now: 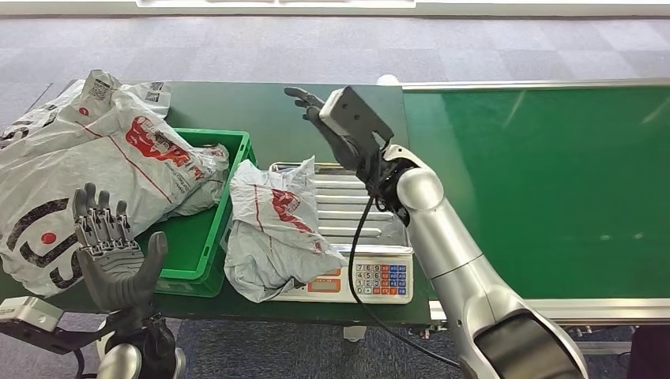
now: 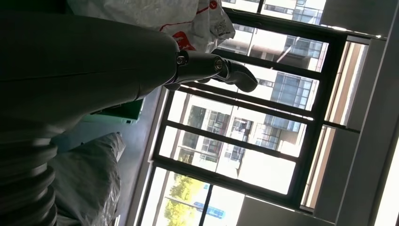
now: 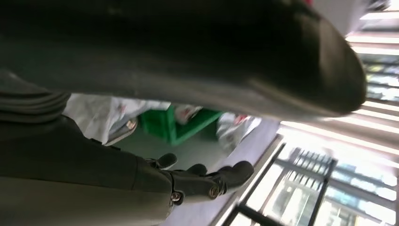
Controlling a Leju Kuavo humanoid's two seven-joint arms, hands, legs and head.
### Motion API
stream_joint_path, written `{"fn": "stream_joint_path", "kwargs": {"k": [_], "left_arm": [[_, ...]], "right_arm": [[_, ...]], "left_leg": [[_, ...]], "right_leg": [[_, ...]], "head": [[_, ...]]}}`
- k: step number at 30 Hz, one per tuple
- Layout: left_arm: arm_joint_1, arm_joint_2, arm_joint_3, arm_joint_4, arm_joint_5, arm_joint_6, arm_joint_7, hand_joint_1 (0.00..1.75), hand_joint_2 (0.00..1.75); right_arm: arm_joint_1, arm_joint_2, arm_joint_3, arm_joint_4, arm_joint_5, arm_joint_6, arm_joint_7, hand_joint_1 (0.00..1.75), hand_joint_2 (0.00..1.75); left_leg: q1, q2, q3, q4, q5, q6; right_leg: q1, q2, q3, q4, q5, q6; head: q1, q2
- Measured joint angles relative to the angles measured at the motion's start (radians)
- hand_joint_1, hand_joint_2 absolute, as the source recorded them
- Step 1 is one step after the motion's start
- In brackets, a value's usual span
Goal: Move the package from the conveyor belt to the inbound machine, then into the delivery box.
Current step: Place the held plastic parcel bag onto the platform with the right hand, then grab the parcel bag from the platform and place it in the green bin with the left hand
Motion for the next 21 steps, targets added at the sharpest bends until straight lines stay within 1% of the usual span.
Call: {"fn": "stream_joint_path", "kwargs": {"k": [2, 3, 7, 12, 16, 17, 18, 21], "left_arm": [[-0.008, 0.0, 0.0, 0.008, 0.0, -0.003, 0.001, 0.0, 1.75], [-0.011, 0.0, -0.001, 0.012, 0.0, -0.003, 0.0, 0.0, 1.75], [-0.014, 0.0, -0.001, 0.025, 0.0, -0.003, -0.002, 0.0, 1.75], [-0.016, 0.0, -0.001, 0.035, 0.0, -0.003, -0.003, 0.0, 1.75], [-0.016, 0.0, -0.001, 0.038, -0.003, 0.001, -0.007, 0.0, 1.75], [-0.016, 0.0, -0.001, 0.038, -0.018, 0.018, -0.012, 0.0, 1.75], [-0.018, 0.002, -0.002, 0.04, -0.057, 0.055, -0.016, 0.0, 1.75], [-0.039, 0.018, -0.012, 0.059, -0.31, 0.218, -0.018, 0.0, 1.75]], "right_arm": [[-0.001, -0.001, -0.053, 0.027, -0.156, 0.102, 0.008, 0.0, 0.0], [-0.001, -0.001, -0.073, 0.04, -0.192, 0.122, 0.008, 0.0, 0.0], [-0.001, -0.005, -0.118, 0.079, -0.221, 0.138, 0.004, 0.0, 0.0], [-0.001, -0.007, -0.135, 0.101, -0.224, 0.139, 0.004, 0.0, 0.0], [-0.002, -0.007, -0.15, 0.116, -0.297, 0.15, 0.002, 0.0, 0.0], [-0.002, -0.007, -0.155, 0.119, -0.322, 0.151, -0.01, 0.0, 0.0], [-0.001, -0.007, -0.157, 0.12, -0.346, 0.151, -0.031, 0.0, 0.0], [0.005, -0.008, -0.159, 0.099, -0.42, 0.148, -0.082, 0.0, 0.0]], "left_leg": [[0.0, 0.0, 0.0, 0.0, 0.0, 0.0], [0.0, 0.0, 0.0, 0.0, 0.0, 0.0], [0.0, 0.001, 0.0, 0.0, 0.0, 0.0], [0.0, 0.001, 0.0, 0.0, 0.0, 0.0], [0.0, 0.001, 0.0, 0.0, 0.0, 0.0], [0.0, 0.001, 0.0, 0.0, 0.0, 0.0], [0.0, 0.001, 0.0, 0.0, 0.0, 0.0], [0.0, 0.001, 0.0, 0.0, 0.0, 0.0]], "right_leg": [[0.0, 0.0, 0.0, 0.0, 0.0, 0.0], [0.0, 0.0, 0.0, 0.0, 0.0, 0.0], [0.0, 0.001, 0.0, 0.0, 0.0, 0.0], [0.0, 0.001, 0.0, 0.0, 0.0, 0.0], [0.001, 0.001, 0.0, 0.0, 0.0, 0.0], [0.0, 0.001, 0.0, 0.0, 0.0, 0.0], [0.0, 0.001, -0.001, 0.0, 0.0, 0.0], [0.0, 0.001, -0.001, 0.0, 0.0, 0.0]], "head": [[0.0, 0.0], [0.0, 0.0], [0.0, 0.0], [0.0, 0.0], [0.0, 0.0], [0.0, 0.0], [0.0, 0.0], [0.0, 0.0]]}}
